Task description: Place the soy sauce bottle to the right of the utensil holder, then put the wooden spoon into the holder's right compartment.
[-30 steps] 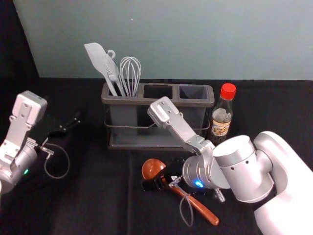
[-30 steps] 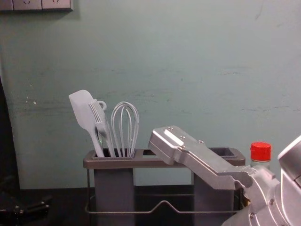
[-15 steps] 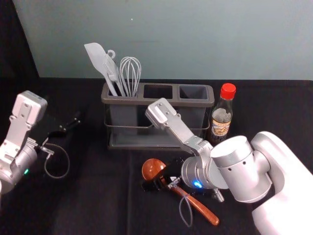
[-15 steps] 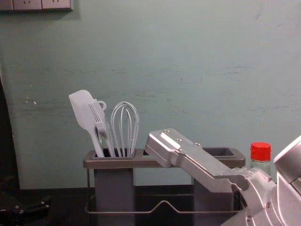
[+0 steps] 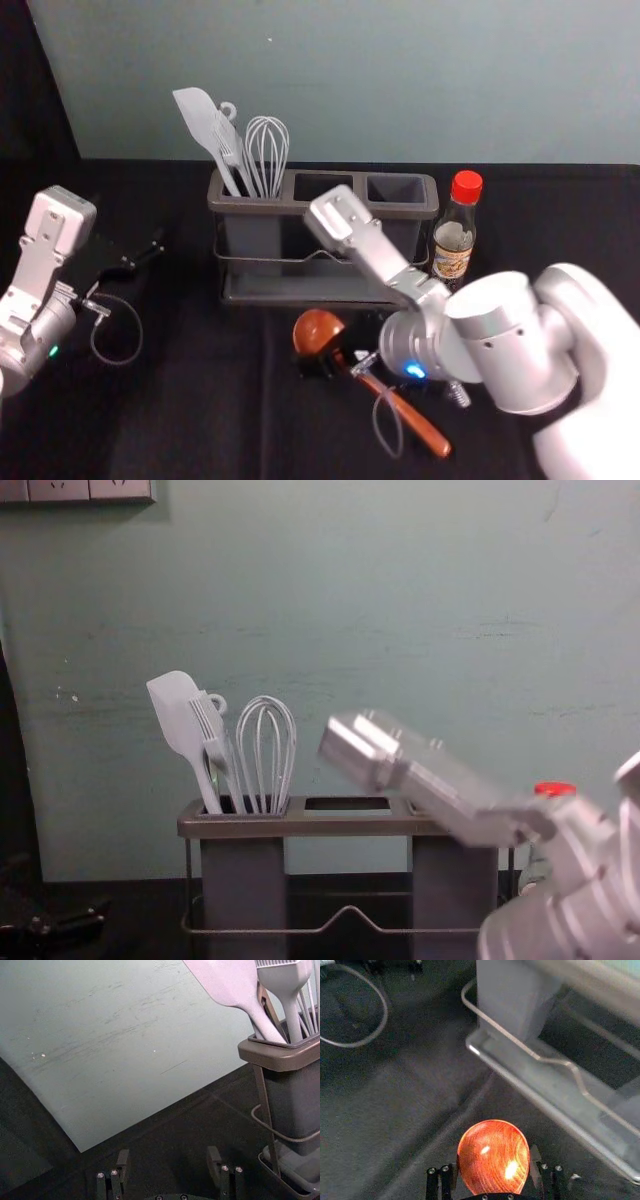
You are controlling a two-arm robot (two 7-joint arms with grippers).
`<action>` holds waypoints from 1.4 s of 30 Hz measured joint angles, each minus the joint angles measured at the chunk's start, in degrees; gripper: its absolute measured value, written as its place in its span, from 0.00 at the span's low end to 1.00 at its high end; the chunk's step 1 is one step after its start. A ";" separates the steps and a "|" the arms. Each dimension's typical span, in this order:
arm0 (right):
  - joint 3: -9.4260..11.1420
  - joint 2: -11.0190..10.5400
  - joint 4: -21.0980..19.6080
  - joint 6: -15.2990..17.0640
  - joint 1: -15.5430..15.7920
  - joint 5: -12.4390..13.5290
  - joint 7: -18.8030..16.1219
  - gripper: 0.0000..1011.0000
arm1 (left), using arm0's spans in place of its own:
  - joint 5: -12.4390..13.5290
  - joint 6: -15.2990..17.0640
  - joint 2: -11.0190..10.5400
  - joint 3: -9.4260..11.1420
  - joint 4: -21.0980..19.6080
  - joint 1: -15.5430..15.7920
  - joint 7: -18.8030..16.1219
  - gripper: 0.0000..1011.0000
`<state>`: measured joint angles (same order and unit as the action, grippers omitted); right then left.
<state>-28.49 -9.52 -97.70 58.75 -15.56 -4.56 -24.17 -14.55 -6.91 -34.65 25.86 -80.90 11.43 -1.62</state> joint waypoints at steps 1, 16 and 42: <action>0.30 -0.21 -1.05 0.09 0.36 -0.07 -0.01 0.83 | 0.00 0.00 0.00 0.00 0.00 0.00 0.00 0.99; 13.08 0.49 -19.88 -9.01 11.98 0.21 4.38 0.83 | 0.00 0.00 0.00 0.00 0.00 0.00 0.00 0.99; 19.36 -2.61 -20.55 -63.34 27.06 9.15 6.21 0.83 | 0.00 0.00 0.00 0.00 0.00 0.00 0.00 0.99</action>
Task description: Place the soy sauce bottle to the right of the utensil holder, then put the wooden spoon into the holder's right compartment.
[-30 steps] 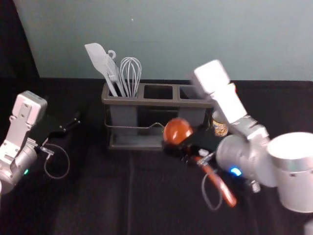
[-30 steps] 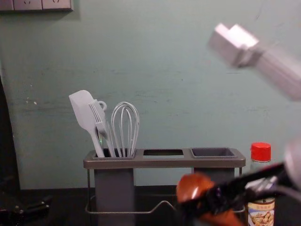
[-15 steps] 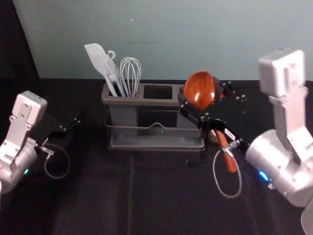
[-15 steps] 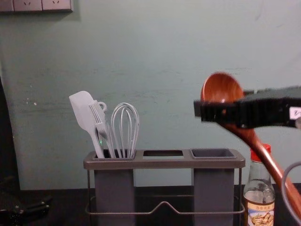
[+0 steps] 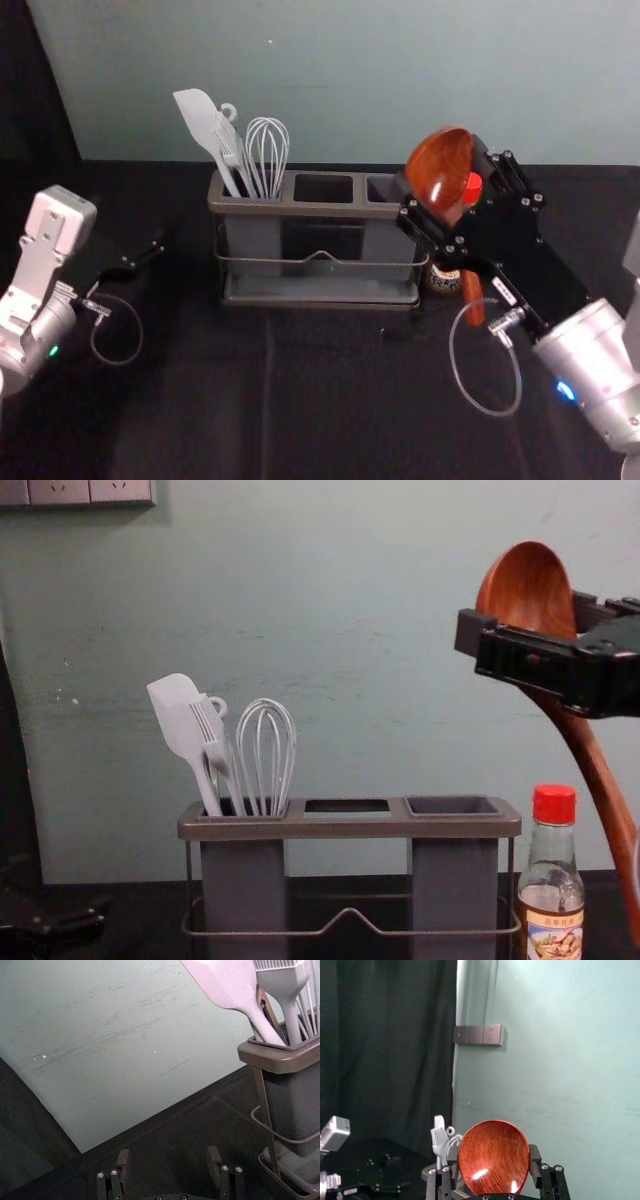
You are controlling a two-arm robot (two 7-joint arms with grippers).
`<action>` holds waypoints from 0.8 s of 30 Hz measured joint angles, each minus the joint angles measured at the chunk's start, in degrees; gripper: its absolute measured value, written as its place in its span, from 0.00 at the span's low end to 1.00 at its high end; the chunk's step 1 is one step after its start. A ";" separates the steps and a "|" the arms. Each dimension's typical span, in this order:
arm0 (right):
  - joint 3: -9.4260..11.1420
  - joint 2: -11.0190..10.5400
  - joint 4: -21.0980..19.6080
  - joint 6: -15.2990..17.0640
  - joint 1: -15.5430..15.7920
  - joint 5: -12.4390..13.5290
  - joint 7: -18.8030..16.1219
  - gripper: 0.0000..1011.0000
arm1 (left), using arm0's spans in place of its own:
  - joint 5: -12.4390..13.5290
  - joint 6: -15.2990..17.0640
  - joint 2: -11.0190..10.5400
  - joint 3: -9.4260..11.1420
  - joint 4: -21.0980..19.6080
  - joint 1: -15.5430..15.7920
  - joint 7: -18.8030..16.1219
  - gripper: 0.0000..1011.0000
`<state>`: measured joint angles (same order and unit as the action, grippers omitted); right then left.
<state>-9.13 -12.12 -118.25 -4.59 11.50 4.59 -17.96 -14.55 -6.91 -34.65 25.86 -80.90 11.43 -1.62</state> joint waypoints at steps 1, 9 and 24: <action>0.11 -0.13 0.35 -0.86 0.12 0.50 -0.20 0.83 | 0.00 0.00 0.00 0.00 0.00 0.00 0.00 0.99; 0.33 -1.31 1.97 -3.76 0.48 2.88 -1.03 0.83 | 0.00 0.00 0.00 0.00 0.00 0.00 0.00 0.99; 0.26 -1.07 1.88 -3.58 0.40 2.71 -1.11 0.83 | 0.00 0.00 0.00 0.00 0.00 0.00 0.00 0.99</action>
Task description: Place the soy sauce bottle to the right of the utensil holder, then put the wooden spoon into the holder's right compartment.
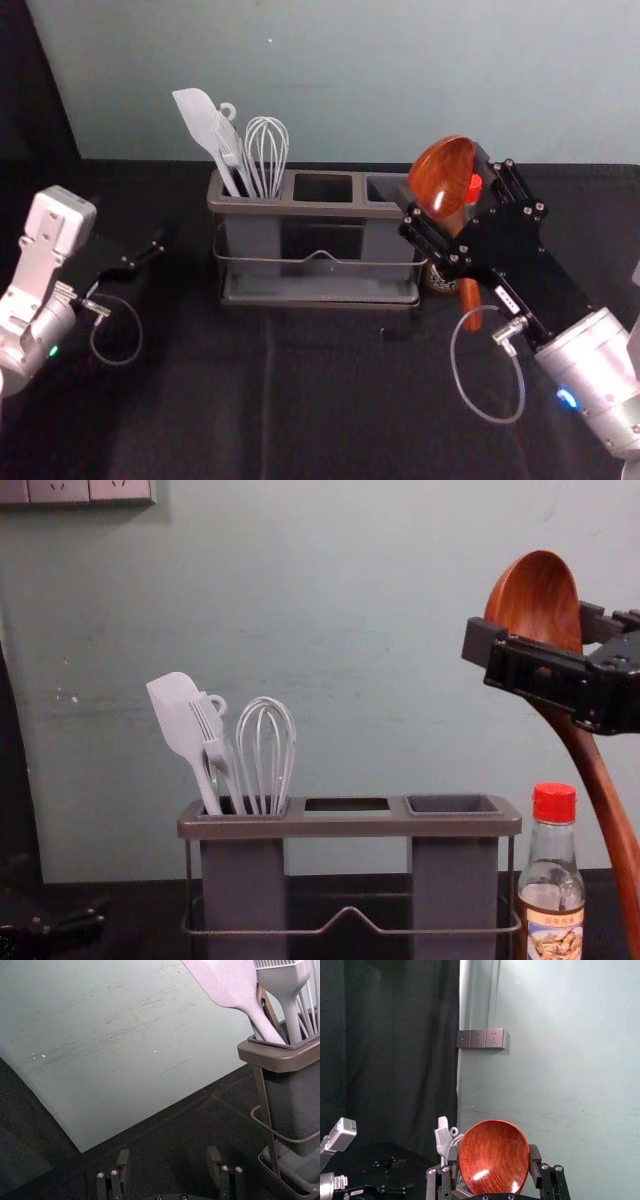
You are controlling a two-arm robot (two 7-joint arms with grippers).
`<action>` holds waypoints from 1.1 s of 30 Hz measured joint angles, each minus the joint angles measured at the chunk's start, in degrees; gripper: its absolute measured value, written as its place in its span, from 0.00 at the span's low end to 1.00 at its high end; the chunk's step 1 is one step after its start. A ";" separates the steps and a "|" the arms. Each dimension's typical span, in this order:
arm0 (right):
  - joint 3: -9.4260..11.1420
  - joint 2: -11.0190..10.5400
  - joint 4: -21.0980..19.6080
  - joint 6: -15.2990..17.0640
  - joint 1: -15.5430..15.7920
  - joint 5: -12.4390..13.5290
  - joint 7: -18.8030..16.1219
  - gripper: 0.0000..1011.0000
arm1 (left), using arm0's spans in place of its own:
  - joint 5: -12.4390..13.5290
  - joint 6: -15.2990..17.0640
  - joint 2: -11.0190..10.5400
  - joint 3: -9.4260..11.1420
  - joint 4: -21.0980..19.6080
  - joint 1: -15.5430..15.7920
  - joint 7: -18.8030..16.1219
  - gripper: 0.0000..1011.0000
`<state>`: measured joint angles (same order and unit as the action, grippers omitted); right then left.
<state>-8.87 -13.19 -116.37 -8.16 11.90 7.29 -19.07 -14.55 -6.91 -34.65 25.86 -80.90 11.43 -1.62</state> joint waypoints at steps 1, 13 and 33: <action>0.00 0.00 0.00 0.00 0.00 0.00 0.00 0.83 | 0.00 0.00 0.00 0.00 0.00 0.00 0.00 0.99; -0.97 -1.02 2.84 0.17 -4.83 1.28 -1.41 0.83 | 0.00 0.00 0.00 0.00 0.00 0.00 0.00 0.99; -6.37 -3.43 22.83 -5.97 -27.92 6.26 -11.83 0.83 | 0.00 0.00 0.00 0.00 0.00 0.00 0.00 0.99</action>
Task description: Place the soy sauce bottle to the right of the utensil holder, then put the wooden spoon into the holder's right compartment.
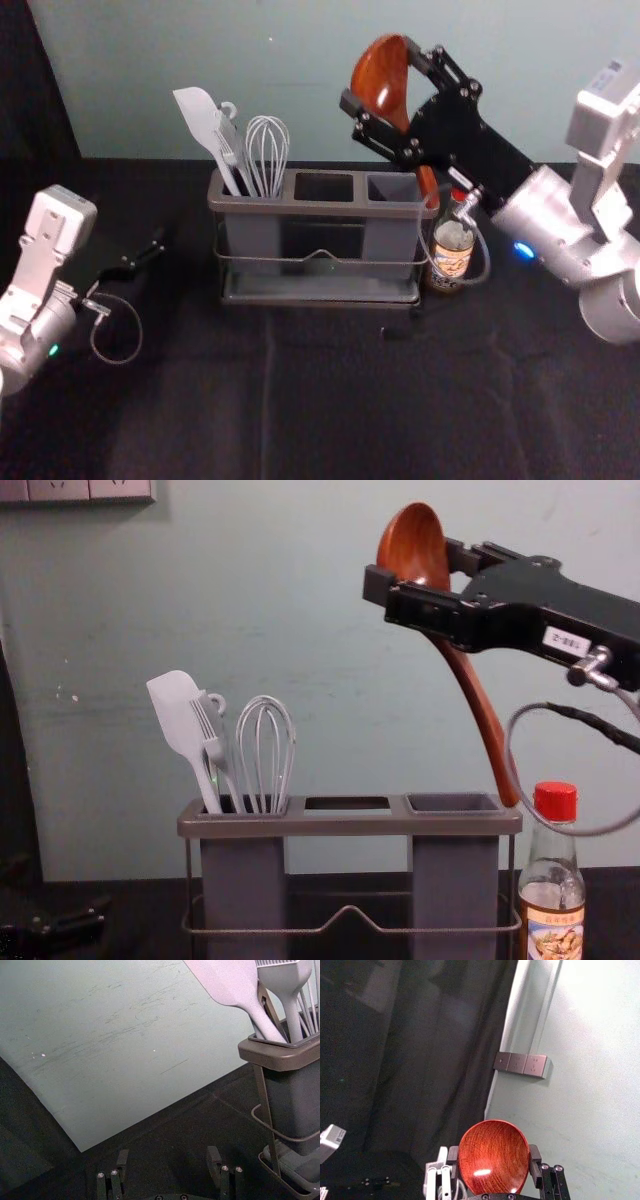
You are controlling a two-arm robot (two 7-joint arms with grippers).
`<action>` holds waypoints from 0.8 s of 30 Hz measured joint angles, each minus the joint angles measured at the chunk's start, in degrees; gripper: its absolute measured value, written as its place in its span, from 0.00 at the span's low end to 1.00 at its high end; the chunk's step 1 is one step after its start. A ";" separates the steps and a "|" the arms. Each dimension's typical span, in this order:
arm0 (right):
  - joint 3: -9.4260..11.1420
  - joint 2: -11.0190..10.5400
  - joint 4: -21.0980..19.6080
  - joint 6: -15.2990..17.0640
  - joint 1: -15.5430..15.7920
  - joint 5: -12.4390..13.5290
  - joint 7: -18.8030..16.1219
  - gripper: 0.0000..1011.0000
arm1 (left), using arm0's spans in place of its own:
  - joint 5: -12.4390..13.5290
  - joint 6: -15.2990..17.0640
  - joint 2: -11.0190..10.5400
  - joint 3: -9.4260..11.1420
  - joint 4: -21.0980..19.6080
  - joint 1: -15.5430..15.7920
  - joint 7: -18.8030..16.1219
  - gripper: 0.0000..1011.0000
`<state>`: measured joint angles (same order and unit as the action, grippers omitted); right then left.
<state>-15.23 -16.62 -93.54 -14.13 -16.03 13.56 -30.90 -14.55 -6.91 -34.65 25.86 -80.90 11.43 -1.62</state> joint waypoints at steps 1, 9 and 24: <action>-0.40 0.11 1.24 -0.75 -1.08 0.03 -0.27 0.83 | 0.00 0.00 0.00 0.00 0.00 0.00 0.00 0.99; -2.16 1.42 6.77 -4.97 -5.00 1.20 -0.66 0.83 | 0.00 0.00 0.00 0.00 0.00 0.00 0.00 0.99; -1.82 5.51 16.09 -13.55 -5.85 7.69 0.57 0.83 | 0.00 0.00 0.00 0.00 0.00 0.00 0.00 0.99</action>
<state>-17.06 -11.11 -77.45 -27.68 -21.88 21.25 -30.33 -14.55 -6.91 -34.65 25.86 -80.90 11.43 -1.62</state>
